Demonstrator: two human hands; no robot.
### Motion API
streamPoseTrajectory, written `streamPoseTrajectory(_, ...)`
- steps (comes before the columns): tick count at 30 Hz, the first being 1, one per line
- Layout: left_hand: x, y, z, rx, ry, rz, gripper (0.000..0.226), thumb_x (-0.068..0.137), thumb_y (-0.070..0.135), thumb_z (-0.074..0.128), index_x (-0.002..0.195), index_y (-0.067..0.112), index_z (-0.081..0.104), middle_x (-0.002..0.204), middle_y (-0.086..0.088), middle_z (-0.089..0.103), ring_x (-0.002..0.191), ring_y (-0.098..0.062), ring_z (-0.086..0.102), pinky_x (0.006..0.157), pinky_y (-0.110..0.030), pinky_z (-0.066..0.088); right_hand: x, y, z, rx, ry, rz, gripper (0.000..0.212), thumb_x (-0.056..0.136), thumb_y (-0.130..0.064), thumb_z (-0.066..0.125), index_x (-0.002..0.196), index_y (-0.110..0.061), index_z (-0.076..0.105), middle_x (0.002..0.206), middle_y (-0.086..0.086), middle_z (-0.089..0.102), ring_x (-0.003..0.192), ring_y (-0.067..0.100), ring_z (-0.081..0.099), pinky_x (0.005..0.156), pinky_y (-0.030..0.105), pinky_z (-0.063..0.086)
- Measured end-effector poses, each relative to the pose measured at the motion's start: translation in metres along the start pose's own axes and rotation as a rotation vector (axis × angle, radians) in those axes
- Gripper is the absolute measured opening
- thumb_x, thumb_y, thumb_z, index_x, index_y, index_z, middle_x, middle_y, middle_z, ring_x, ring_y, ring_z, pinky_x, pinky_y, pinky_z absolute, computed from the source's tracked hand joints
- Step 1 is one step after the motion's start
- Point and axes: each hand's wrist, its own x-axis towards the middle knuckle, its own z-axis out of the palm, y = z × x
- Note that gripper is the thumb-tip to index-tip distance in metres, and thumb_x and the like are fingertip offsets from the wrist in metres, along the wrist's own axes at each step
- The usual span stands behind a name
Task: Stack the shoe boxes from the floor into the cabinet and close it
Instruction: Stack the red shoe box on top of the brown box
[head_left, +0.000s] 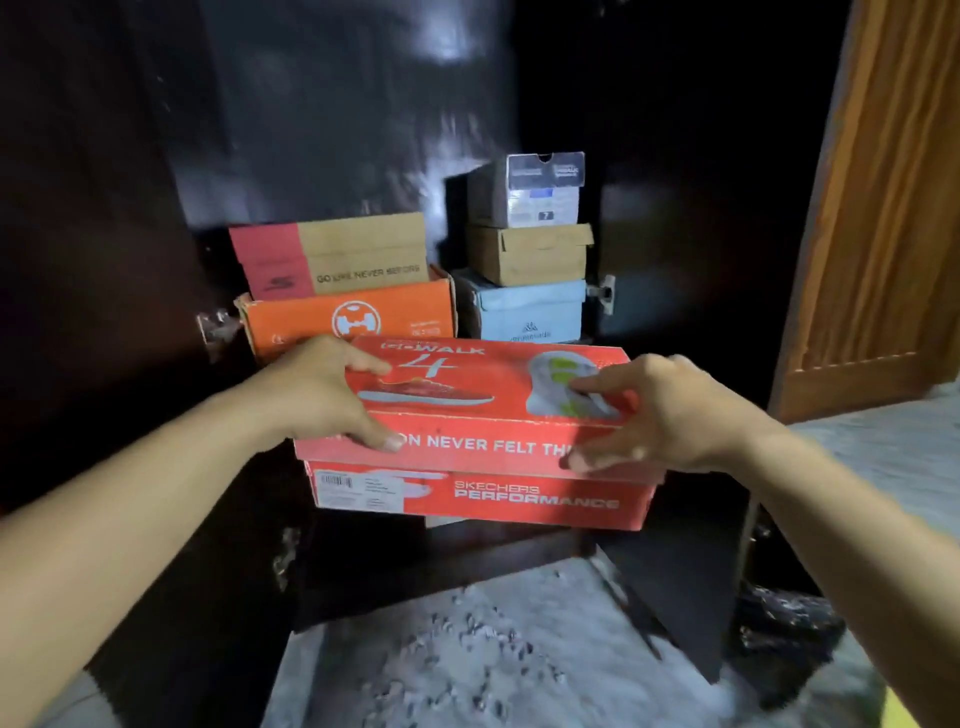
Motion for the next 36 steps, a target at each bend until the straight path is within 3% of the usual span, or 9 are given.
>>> streamPoseTrajectory(2,0.012,-0.001,-0.025,-0.034,0.068,-0.012,0.091,0.046,0.02,0.096,0.129,0.025,0.06,0.133,0.003,0.055,0.112,-0.015,0.056,0.09,-0.023,0.043,0.03,-0.018,-0.012,0.003,0.041,-0.045,0.095,0.04,-0.068,0.079,0.128,-0.038,0.058,0.116,-0.007,0.066,0.103,0.017,0.062,0.09,0.033,0.05)
streamPoseTrajectory(6,0.034,-0.001,-0.071,-0.105,0.176,-0.045,0.089,0.049,0.014,0.095,0.13,0.022,0.06,0.125,0.001,0.058,0.103,-0.019,0.062,0.09,-0.028,0.05,0.089,-0.05,-0.037,0.016,0.086,-0.132,0.081,0.052,-0.055,0.086,0.124,-0.025,0.063,0.105,-0.006,0.068,0.097,0.018,0.062,0.088,0.035,0.05)
streamPoseTrajectory(9,0.052,0.001,-0.104,-0.161,0.25,-0.059,0.083,0.054,0.009,0.092,0.13,0.016,0.059,0.099,0.003,0.062,0.082,-0.016,0.066,0.071,-0.026,0.053,0.134,-0.073,-0.057,-0.011,0.151,-0.202,0.069,0.057,-0.051,0.085,0.112,-0.014,0.068,0.093,0.0,0.07,0.091,0.021,0.063,0.085,0.038,0.052)
streamPoseTrajectory(11,0.067,0.005,-0.125,-0.17,0.287,-0.048,0.08,0.058,0.007,0.09,0.131,0.014,0.058,0.099,0.0,0.061,0.075,-0.013,0.064,0.066,-0.025,0.05,0.161,-0.086,-0.072,-0.036,0.185,-0.229,0.067,0.057,-0.051,0.085,0.112,-0.016,0.069,0.102,0.005,0.07,0.096,0.024,0.063,0.086,0.037,0.052)
streamPoseTrajectory(15,0.101,0.01,-0.169,-0.193,0.394,-0.004,0.079,0.058,0.007,0.089,0.13,0.012,0.058,0.109,-0.007,0.063,0.072,-0.013,0.063,0.06,-0.023,0.048,0.209,-0.11,-0.102,-0.025,0.259,-0.246,0.074,0.058,-0.046,0.087,0.125,-0.025,0.064,0.117,0.001,0.066,0.106,0.018,0.059,0.083,0.021,0.04)
streamPoseTrajectory(20,0.161,0.009,-0.215,-0.185,0.455,0.03,0.081,0.057,0.007,0.09,0.131,0.011,0.057,0.112,-0.005,0.062,0.073,-0.015,0.065,0.06,-0.023,0.049,0.28,-0.13,-0.119,-0.014,0.332,-0.261,0.073,0.064,-0.042,0.085,0.13,-0.024,0.059,0.13,0.004,0.061,0.114,0.024,0.058,0.095,0.03,0.045)
streamPoseTrajectory(27,0.244,-0.025,-0.234,-0.166,0.516,0.02,0.085,0.055,0.013,0.092,0.133,0.013,0.057,0.126,-0.012,0.061,0.097,-0.029,0.067,0.088,-0.041,0.055,0.364,-0.151,-0.103,0.011,0.362,-0.231,0.066,0.07,-0.037,0.081,0.131,-0.027,0.058,0.13,0.005,0.059,0.113,0.026,0.058,0.099,0.04,0.048)
streamPoseTrajectory(33,0.289,-0.059,-0.23,-0.03,0.597,0.008,0.079,0.058,0.027,0.092,0.13,0.017,0.061,0.134,-0.008,0.059,0.116,-0.025,0.059,0.105,-0.034,0.045,0.401,-0.162,-0.077,0.072,0.358,-0.2,0.046,0.075,-0.023,0.08,0.12,-0.021,0.067,0.115,0.005,0.067,0.105,0.024,0.062,0.095,0.033,0.049)
streamPoseTrajectory(36,0.302,-0.071,-0.231,0.069,0.659,0.033,0.067,0.066,0.032,0.087,0.127,0.018,0.063,0.132,-0.006,0.061,0.121,-0.024,0.058,0.106,-0.031,0.042,0.416,-0.165,-0.068,0.114,0.383,-0.198,0.045,0.076,-0.027,0.079,0.119,-0.023,0.067,0.107,0.002,0.068,0.103,0.024,0.063,0.095,0.032,0.049)
